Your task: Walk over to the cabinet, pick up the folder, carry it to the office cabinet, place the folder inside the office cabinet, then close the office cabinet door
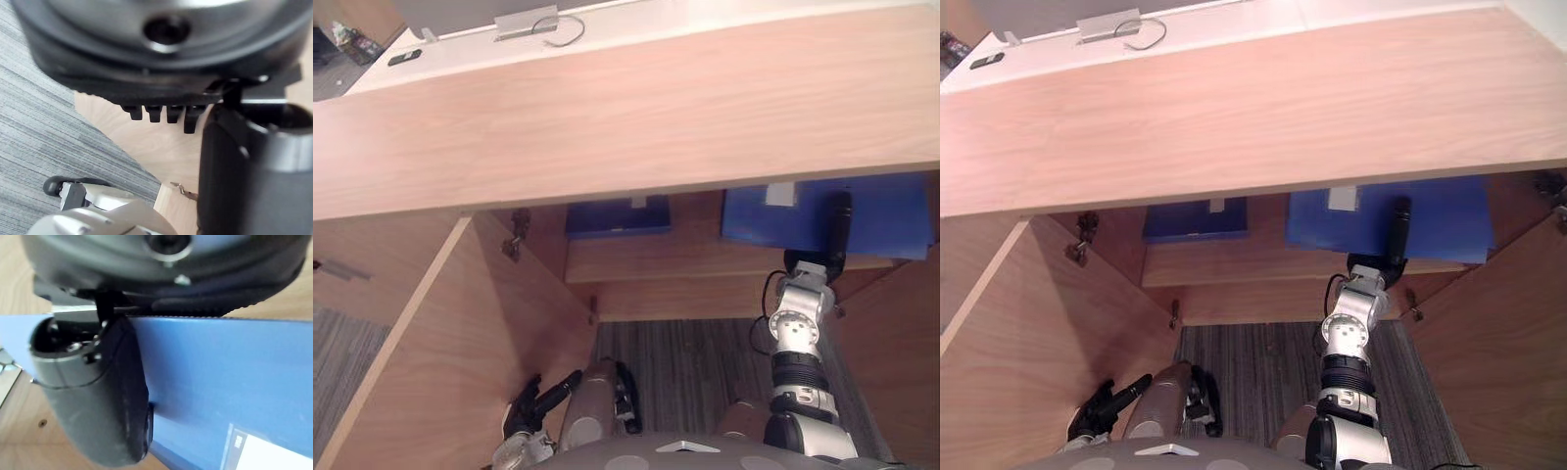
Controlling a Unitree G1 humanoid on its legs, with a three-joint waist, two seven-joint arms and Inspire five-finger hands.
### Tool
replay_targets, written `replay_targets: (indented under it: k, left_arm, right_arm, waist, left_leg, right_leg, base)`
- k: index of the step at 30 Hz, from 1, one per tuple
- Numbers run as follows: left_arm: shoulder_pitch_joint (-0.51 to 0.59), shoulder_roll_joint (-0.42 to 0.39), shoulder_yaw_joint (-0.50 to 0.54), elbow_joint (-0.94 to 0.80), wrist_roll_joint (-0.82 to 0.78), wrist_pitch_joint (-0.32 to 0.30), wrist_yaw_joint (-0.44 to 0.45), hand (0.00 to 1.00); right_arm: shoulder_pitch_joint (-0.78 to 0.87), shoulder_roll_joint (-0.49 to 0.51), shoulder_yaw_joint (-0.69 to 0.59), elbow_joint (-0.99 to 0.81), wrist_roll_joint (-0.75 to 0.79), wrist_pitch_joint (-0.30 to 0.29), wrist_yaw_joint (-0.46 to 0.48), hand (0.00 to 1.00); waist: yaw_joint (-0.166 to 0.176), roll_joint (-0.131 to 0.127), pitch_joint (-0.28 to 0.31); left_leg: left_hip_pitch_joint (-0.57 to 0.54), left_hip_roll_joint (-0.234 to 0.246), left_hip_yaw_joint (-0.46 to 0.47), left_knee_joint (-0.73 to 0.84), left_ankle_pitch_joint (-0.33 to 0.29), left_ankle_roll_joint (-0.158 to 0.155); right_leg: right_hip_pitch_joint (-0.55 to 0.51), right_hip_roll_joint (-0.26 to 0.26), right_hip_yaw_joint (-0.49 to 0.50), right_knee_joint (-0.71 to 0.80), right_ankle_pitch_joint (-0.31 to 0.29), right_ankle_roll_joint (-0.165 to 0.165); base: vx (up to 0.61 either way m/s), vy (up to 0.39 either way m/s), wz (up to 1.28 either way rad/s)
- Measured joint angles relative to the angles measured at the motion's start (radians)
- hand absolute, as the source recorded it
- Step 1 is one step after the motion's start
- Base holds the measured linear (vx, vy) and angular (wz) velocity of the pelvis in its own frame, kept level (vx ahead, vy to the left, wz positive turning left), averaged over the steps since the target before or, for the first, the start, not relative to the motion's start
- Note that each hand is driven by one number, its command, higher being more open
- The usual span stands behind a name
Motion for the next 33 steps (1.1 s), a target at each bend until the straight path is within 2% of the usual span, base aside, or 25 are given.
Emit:
replay_targets:
  k: [2,5,6,7,9,15,21,27,29,33]
  left_arm:
    - [0.026,0.005,-0.04,-0.059,-0.026,-0.013,-0.012,1.0]
    - [0.079,0.03,-0.11,-0.173,-0.076,-0.017,-0.046,1.0]
    - [0.082,0.04,-0.135,-0.202,-0.089,-0.019,-0.065,1.0]
    - [0.082,0.045,-0.147,-0.222,-0.096,-0.019,-0.075,1.0]
    - [0.105,0.064,-0.177,-0.27,-0.117,-0.021,-0.083,1.0]
    - [0.153,0.119,-0.261,-0.386,-0.172,-0.035,-0.111,1.0]
    - [0.218,0.148,-0.339,-0.555,-0.194,-0.034,-0.11,1.0]
    - [0.27,0.2,-0.403,-0.685,-0.193,-0.029,-0.117,1.0]
    - [0.289,0.209,-0.411,-0.727,-0.193,-0.028,-0.138,1.0]
    - [0.302,0.211,-0.409,-0.761,-0.193,-0.028,-0.144,1.0]
  right_arm:
    - [-0.014,-0.002,-0.006,-0.021,0.001,0.0,0.0,0.0]
    - [-0.082,-0.009,-0.005,-0.023,0.008,0.007,-0.008,0.0]
    - [-0.107,-0.028,-0.001,-0.022,0.009,0.012,-0.013,0.0]
    - [-0.125,-0.048,0.003,-0.021,0.009,0.02,-0.015,0.0]
    - [-0.18,-0.088,0.024,0.004,0.009,0.032,-0.015,0.0]
    - [-0.441,-0.28,0.045,0.264,-0.008,0.124,-0.05,0.0]
    - [-0.691,-0.485,0.128,0.422,-0.041,0.212,-0.146,0.0]
    - [-0.745,-0.606,0.139,0.441,-0.033,0.218,-0.182,0.0]
    - [-0.753,-0.675,0.135,0.441,-0.031,0.219,-0.208,0.0]
    - [-0.786,-0.7,0.094,0.441,-0.002,0.218,-0.237,0.0]
  waist:
    - [0.002,0.009,0.01]
    - [0.009,0.018,0.027]
    - [0.021,0.016,0.048]
    - [0.034,0.029,0.05]
    - [0.038,0.029,0.058]
    - [0.057,0.035,0.083]
    - [0.074,0.081,0.137]
    - [0.079,0.116,0.155]
    - [0.081,0.133,0.165]
    - [0.082,0.151,0.19]
  left_leg:
    - [-0.065,-0.002,-0.02,0.055,-0.009,-0.002]
    - [-0.165,-0.001,-0.035,0.163,-0.035,0.015]
    - [-0.183,0.002,-0.035,0.19,-0.046,0.02]
    - [-0.203,0.005,-0.036,0.205,-0.051,0.022]
    - [-0.245,0.007,-0.036,0.229,-0.055,0.029]
    - [-0.33,0.003,-0.036,0.274,-0.058,0.037]
    - [-0.417,0.0,-0.035,0.322,-0.05,0.05]
    - [-0.5,-0.012,-0.049,0.367,-0.044,0.054]
    - [-0.538,-0.022,-0.057,0.389,-0.039,0.055]
    - [-0.563,-0.023,-0.06,0.409,-0.038,0.054]
  right_leg:
    - [-0.051,-0.011,0.002,0.058,-0.019,0.002]
    - [-0.141,-0.034,0.028,0.17,-0.049,0.006]
    - [-0.163,-0.035,0.043,0.194,-0.057,0.009]
    - [-0.18,-0.036,0.048,0.208,-0.059,0.008]
    - [-0.222,-0.037,0.059,0.23,-0.062,0.01]
    - [-0.316,-0.051,0.084,0.29,-0.072,0.007]
    - [-0.416,-0.067,0.114,0.365,-0.084,0.003]
    - [-0.493,-0.089,0.123,0.433,-0.107,0.001]
    - [-0.523,-0.103,0.124,0.466,-0.117,0.001]
    - [-0.554,-0.106,0.136,0.498,-0.128,-0.002]
  base:
    - [-0.08,0.027,0.25]
    - [-0.04,0.08,0.1]
    - [-0.03,0.053,-0.02]
    - [-0.04,0.078,-0.04]
    - [-0.02,0.053,-0.02]
    - [-0.05,0.04,0.02]
    - [-0.05,0.038,0.03]
    - [-0.05,0.036,0.13]
    - [-0.06,0.051,0.2]
    - [-0.05,0.032,0.04]
